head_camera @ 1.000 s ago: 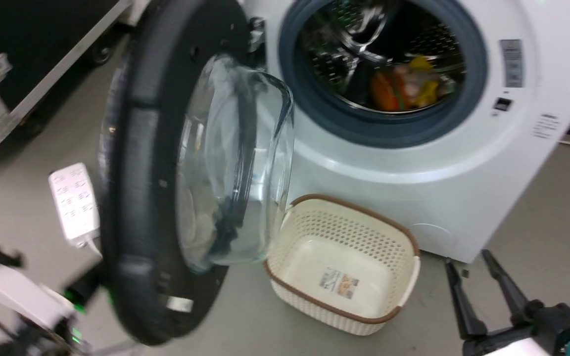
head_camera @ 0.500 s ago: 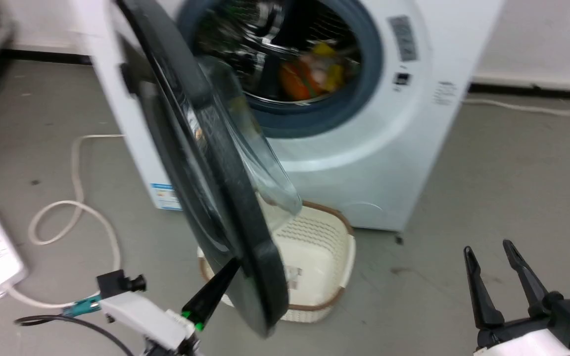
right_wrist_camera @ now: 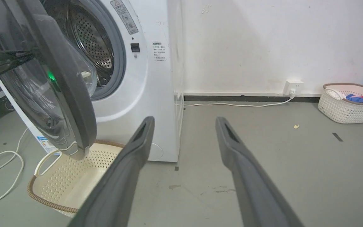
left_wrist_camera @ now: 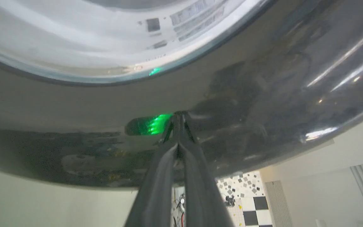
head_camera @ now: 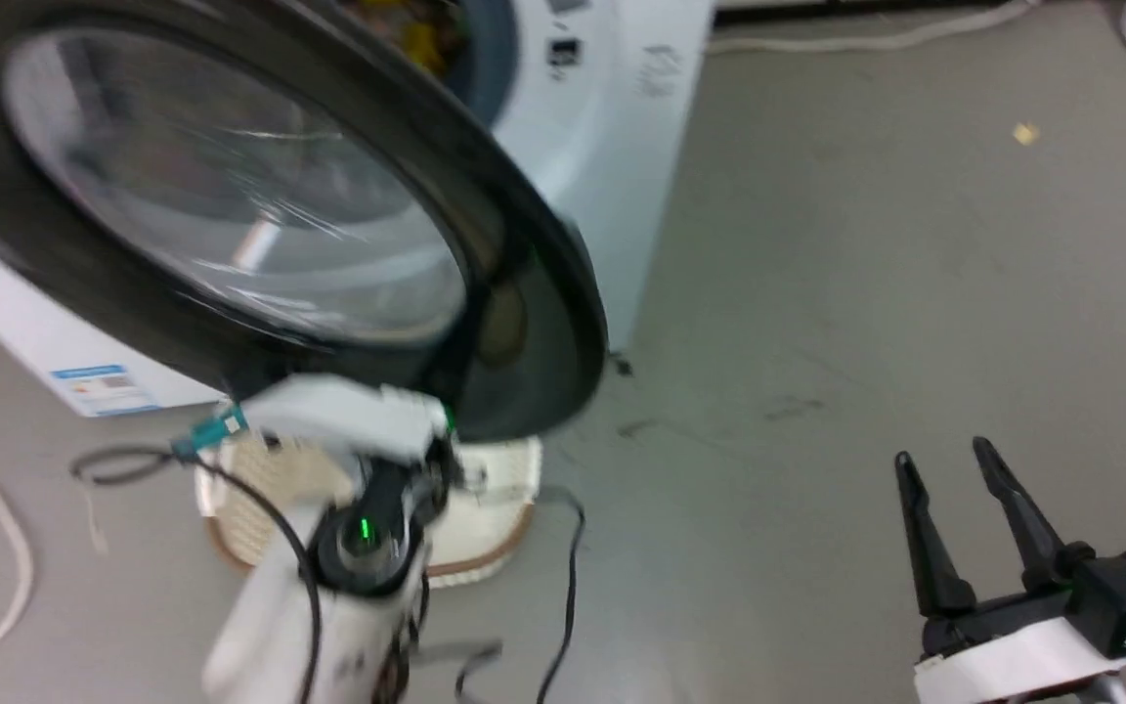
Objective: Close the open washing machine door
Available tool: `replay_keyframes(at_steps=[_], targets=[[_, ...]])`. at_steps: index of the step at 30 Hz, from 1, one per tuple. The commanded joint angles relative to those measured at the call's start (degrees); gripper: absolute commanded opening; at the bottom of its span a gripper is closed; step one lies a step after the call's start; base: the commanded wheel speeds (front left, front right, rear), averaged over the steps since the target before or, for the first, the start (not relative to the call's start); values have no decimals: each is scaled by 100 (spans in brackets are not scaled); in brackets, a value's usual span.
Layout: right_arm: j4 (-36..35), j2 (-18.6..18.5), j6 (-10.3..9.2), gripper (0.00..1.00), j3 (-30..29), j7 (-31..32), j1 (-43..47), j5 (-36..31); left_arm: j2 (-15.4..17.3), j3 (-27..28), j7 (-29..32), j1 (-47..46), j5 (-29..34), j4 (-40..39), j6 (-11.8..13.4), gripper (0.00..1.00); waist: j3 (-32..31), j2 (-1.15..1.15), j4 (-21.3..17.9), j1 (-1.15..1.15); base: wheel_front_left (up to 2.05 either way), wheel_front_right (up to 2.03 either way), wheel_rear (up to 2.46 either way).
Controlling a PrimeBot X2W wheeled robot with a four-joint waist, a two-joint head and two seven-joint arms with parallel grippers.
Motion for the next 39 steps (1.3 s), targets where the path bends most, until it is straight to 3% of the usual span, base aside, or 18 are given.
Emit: replay_keyframes(at_steps=[1,4,9,16,20,21,22,24,28,30,32,33,36,39], targets=[[28,17,5,100,71,-25,-119,50,12,32,-317,-453,-92,351,-40,0,358,-1,-401,-1,0,0,0],[42,42,5,100,128,-25,-178,77,12,99,-786,-1119,-127,952,-99,0,473,-1,-503,-1,0,0,0],[85,96,5,100,183,-25,-232,88,12,40,-982,-1792,-231,1755,-287,0,532,-1,-491,-1,0,0,0],[87,84,5,100,203,-25,-228,70,60,-268,-974,-1758,-17,2122,-422,0,352,-1,-191,-1,0,0,0],[29,65,5,100,143,-25,-143,40,173,-520,-1073,-1214,227,1641,-438,0,54,-1,134,-1,0,0,0],[14,59,5,100,118,-25,-110,33,232,-552,-1123,-1014,262,1432,-439,95,-27,-1,221,-1,0,0,0],[5,50,5,100,87,-25,-67,26,310,-617,-1168,-805,331,1203,-439,100,-122,-1,325,-1,0,0,0],[-3,35,5,100,67,-25,35,40,591,-785,-1382,-366,645,730,-440,100,-300,-1,531,-1,0,0,0],[-18,-40,5,100,163,-25,250,24,1321,-969,-1779,421,1829,317,-440,100,-623,-1,908,-1,0,0,0],[-19,-63,5,100,178,-25,342,16,1469,-575,-1812,752,2562,192,-441,100,-761,-1,1083,-1,0,0,0],[-24,-70,5,100,150,-25,431,30,1363,44,-1816,1134,3355,-109,-440,100,-885,-1,1256,-1,0,0,0],[-66,-114,5,100,192,-25,512,46,1104,817,-1818,1736,4643,-682,-365,100,-1008,-1,1465,-1,0,0,0],[-101,-126,5,100,224,-25,553,87,859,1253,-1819,2218,5892,-1212,-317,100,-1056,-1,1648,-1,0,0,0],[-72,-147,5,100,320,-25,554,131,579,1447,-1819,2554,6732,-1523,-315,100,-1068,-1,1811,-1,0,0,0]])
